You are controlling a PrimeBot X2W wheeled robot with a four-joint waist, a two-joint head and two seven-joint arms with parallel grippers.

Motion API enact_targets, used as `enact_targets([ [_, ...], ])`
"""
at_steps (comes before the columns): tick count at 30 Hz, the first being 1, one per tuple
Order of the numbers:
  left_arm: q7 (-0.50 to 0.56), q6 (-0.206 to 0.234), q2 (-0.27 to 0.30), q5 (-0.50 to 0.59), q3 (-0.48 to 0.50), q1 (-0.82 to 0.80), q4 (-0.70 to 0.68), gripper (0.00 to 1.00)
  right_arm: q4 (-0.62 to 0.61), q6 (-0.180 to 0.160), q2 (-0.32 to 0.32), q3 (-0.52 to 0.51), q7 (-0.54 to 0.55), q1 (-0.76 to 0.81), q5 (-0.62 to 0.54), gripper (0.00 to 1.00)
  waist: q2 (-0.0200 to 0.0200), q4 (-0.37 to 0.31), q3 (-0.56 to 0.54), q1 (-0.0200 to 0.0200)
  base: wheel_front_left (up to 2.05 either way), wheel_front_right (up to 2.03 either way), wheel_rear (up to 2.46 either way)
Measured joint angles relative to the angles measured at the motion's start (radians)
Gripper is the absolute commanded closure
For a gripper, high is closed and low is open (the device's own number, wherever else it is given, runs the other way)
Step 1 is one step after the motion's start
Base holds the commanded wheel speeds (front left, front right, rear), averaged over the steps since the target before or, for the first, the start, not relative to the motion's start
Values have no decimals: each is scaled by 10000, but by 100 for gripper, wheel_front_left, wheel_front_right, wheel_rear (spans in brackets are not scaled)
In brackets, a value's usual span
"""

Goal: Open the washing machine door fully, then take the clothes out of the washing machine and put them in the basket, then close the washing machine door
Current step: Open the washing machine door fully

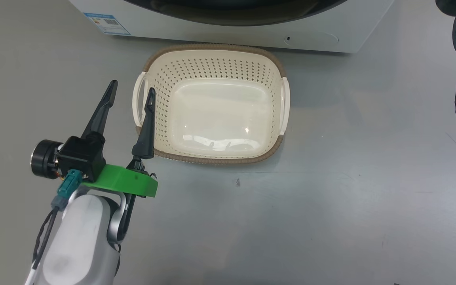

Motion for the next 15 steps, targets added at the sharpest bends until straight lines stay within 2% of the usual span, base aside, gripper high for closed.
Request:
enact_targets([
  [15, 0, -69, -31, -50, 31, -80, 140, 0, 813, -88, -23, 81, 639, -821, 134, 100, 0, 203, 271, -1, 0, 0, 0],
])
